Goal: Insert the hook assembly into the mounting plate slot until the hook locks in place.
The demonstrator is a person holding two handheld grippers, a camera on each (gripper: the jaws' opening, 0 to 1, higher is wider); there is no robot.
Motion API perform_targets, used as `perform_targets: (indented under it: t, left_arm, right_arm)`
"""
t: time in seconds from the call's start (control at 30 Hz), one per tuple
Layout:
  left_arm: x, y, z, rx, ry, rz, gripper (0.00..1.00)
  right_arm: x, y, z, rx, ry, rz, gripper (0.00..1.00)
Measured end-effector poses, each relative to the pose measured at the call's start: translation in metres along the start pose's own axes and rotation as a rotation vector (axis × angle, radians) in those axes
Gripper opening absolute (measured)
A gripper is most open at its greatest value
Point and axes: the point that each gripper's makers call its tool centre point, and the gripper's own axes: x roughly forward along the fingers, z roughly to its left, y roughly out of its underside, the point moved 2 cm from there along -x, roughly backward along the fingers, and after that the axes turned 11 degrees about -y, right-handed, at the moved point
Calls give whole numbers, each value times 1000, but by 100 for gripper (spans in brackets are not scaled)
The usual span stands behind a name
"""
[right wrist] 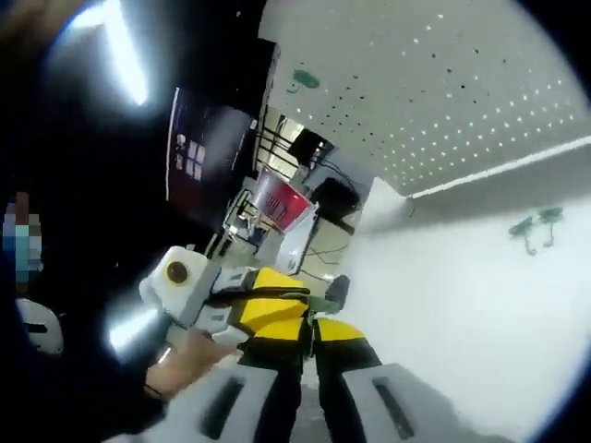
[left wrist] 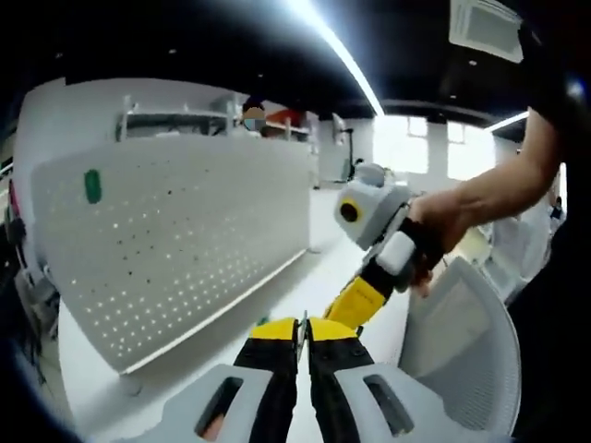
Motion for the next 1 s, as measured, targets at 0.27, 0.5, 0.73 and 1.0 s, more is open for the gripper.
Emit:
perform_targets:
  t: [0.27,0.5,0.73,1.0]
  left_arm:
    - [8,5,21,-122,-88,59,1]
    - [8,14,35,-201,-144,111,1]
    - [5,17,36,-365,-148,127,1]
    - [2,15,30,-446,-137,127,1]
  right_arm:
    - [-9,-11,-2,-241,149,16,7]
    - [-15,-4,5,-391,243,55,9]
    - [-14,-6,13,-575,325,74,11]
    - [-3,1,11,-606,333,98,12]
